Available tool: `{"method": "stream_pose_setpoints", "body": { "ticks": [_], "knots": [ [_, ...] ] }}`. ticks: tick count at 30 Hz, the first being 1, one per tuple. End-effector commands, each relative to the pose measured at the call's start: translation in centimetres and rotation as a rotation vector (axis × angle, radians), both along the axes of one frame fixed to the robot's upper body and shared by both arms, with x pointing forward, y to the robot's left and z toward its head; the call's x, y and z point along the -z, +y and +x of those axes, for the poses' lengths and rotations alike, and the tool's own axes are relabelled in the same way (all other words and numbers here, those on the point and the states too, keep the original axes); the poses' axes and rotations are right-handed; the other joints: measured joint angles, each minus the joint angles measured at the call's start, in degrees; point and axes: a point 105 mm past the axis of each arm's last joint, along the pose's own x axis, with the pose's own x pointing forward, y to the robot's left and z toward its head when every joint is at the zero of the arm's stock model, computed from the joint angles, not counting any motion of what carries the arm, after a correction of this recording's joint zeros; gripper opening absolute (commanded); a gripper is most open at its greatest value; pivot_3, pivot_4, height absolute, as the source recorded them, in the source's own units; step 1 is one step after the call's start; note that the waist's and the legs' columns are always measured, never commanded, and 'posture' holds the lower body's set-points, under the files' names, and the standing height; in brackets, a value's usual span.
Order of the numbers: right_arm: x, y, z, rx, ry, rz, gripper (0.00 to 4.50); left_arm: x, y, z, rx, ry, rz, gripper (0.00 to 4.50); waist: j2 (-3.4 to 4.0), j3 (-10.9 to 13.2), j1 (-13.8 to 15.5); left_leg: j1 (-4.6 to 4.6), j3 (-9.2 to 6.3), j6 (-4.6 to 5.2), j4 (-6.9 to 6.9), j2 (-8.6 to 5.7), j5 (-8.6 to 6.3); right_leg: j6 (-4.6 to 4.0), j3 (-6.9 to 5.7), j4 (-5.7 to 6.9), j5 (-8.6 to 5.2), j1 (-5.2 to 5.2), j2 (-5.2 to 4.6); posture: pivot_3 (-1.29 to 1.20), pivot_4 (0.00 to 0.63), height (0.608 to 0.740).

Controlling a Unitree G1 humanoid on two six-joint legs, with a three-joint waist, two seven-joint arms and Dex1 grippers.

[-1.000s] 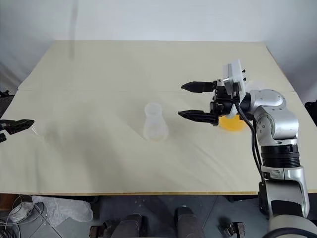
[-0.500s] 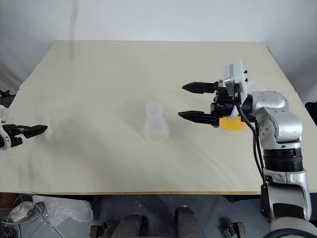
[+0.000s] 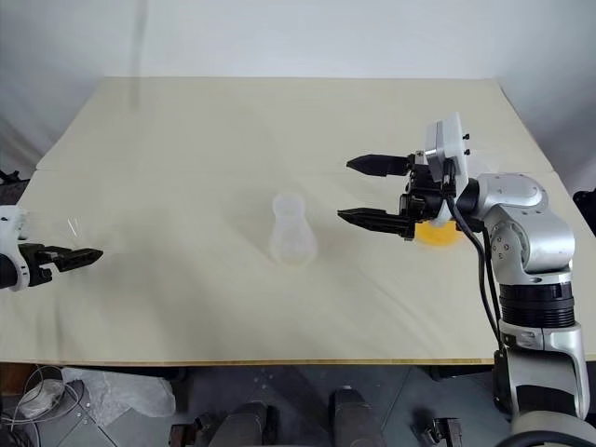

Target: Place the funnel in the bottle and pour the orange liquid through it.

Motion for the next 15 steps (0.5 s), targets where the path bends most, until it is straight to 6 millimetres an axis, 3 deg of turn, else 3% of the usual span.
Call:
{"method": "stream_pose_setpoints", "body": {
  "ticks": [1,8,15],
  "knots": [
    [-1.1,0.1,-0.6,-0.016,-0.056,0.013,4.5,1.8,-1.8,-0.1,0.012,0.044,-0.081,4.49,0.05,0.0,0.1,0.0,0.0,0.02,0.0,-0.02,0.01,0.0,0.0,0.0,0.0,0.0,-0.01,0.0,0.15,0.74],
    [-1.1,0.4,-0.6,-0.02,-0.061,0.016,4.5,1.7,-6.2,0.8,0.081,-0.008,-0.138,4.49,0.17,0.0,1.7,0.03,-0.04,0.21,0.0,-0.31,0.11,0.02,-0.07,0.06,0.01,0.04,-0.34,0.0,0.15,0.74],
    [-1.0,0.5,-0.8,-0.025,-0.064,0.017,4.5,1.6,-9.1,1.5,0.115,-0.042,-0.17,4.49,0.17,0.0,2.7,0.03,-0.04,0.25,0.01,-0.35,0.13,0.09,-0.14,-0.08,0.04,0.14,-0.37,0.0,0.15,0.74]
  ]
}}
